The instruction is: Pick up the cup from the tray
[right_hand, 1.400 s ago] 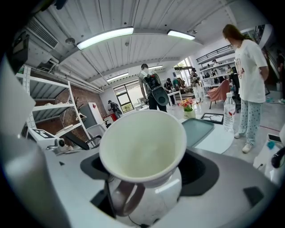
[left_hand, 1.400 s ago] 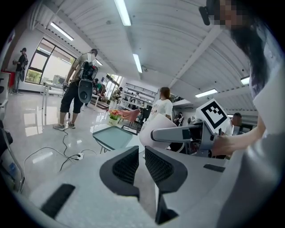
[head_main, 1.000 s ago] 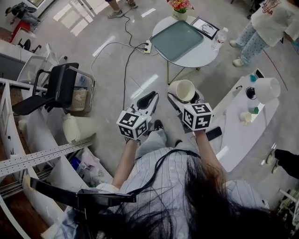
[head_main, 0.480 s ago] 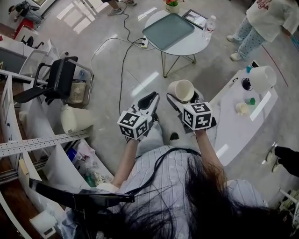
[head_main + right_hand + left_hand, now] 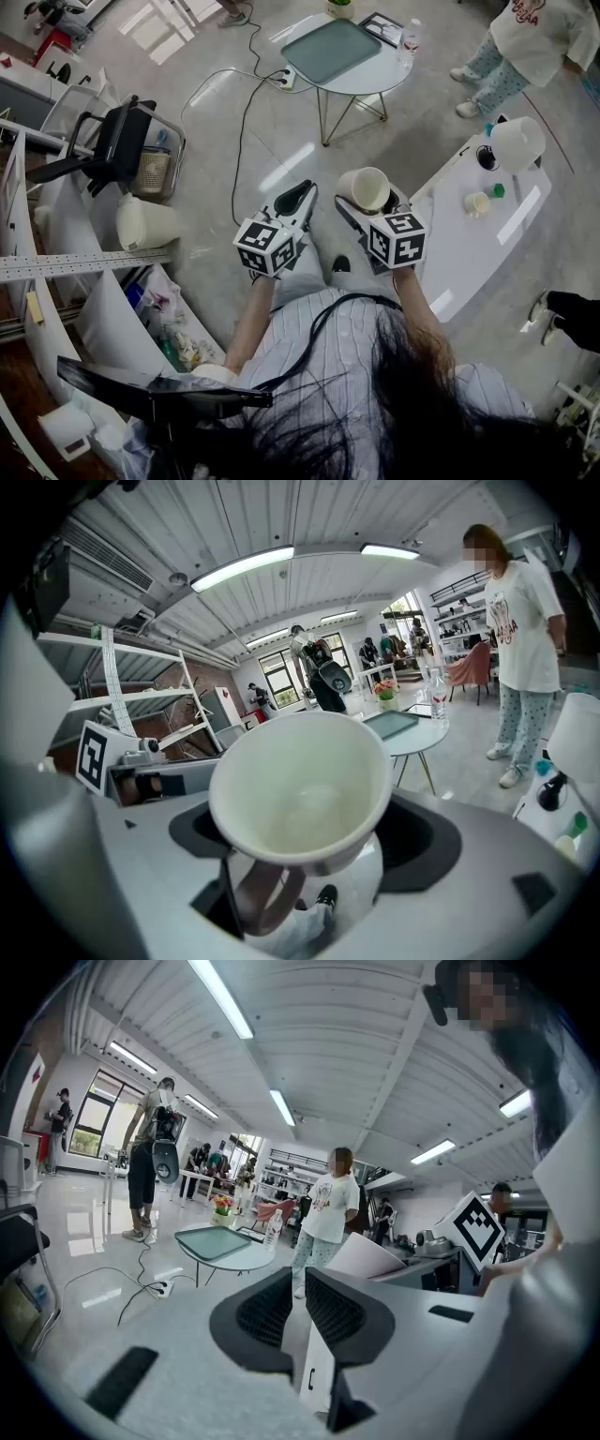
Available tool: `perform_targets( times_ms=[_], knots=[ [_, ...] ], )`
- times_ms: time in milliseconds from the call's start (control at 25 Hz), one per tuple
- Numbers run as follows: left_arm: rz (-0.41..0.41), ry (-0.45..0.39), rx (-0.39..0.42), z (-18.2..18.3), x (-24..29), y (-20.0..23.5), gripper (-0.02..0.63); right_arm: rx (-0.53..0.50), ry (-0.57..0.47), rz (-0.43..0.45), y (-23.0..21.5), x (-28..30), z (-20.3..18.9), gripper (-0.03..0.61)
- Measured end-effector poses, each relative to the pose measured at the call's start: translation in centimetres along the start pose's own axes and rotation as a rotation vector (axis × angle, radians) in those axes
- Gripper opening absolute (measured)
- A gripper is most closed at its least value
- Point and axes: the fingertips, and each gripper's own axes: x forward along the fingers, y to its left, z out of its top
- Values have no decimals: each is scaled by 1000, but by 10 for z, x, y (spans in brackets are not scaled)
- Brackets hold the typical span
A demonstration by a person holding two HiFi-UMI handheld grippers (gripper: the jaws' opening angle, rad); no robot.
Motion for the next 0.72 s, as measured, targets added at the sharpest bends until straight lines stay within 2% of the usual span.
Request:
perform_targets(
  times_ms=[320, 720],
  knots=[
    [-11, 11, 11, -18, -13, -27, 28, 10, 30, 8, 12, -38, -43, 417],
    [-18, 22, 32, -27, -18, -49, 28, 8, 12, 22, 17, -57, -50, 417]
  ],
)
